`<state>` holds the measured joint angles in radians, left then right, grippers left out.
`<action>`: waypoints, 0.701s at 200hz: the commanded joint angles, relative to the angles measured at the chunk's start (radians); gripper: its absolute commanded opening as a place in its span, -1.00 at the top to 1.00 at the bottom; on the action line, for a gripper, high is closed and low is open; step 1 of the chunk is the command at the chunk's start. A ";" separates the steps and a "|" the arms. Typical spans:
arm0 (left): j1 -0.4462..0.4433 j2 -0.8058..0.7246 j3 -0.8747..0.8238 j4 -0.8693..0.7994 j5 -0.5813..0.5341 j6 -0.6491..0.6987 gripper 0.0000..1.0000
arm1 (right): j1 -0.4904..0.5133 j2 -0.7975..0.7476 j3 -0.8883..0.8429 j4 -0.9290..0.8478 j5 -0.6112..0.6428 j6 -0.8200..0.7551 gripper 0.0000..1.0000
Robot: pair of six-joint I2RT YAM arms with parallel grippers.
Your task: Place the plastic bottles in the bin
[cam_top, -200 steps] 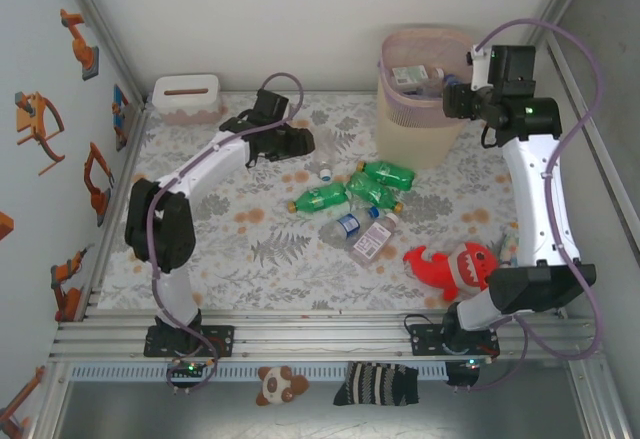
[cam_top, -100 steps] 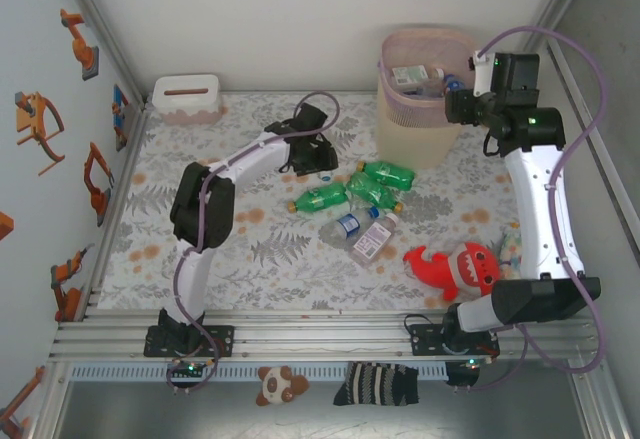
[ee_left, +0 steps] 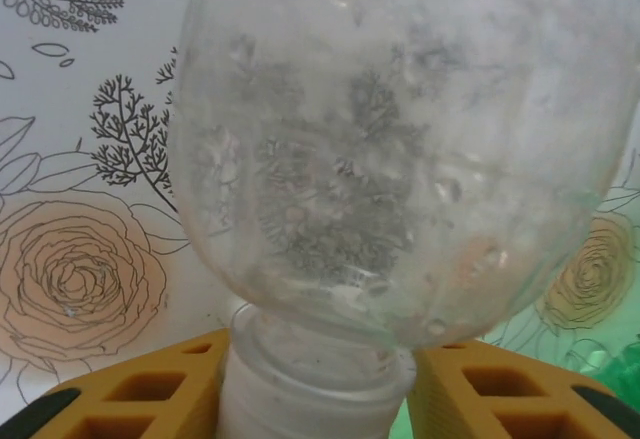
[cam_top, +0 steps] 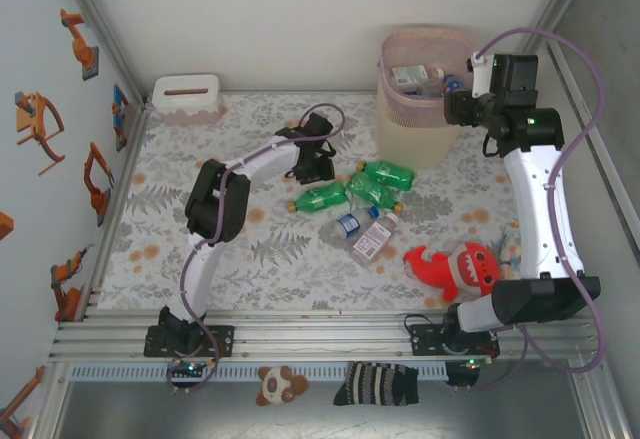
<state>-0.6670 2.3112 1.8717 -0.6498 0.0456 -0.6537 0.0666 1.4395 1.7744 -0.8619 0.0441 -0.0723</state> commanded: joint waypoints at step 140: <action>0.042 -0.220 -0.125 0.115 -0.030 0.068 0.54 | -0.008 -0.047 -0.051 0.069 -0.171 0.072 -0.37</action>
<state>-0.6430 2.2192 1.8011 -0.6243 0.0143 -0.6315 0.0666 1.4330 1.7496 -0.8402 -0.0418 -0.0460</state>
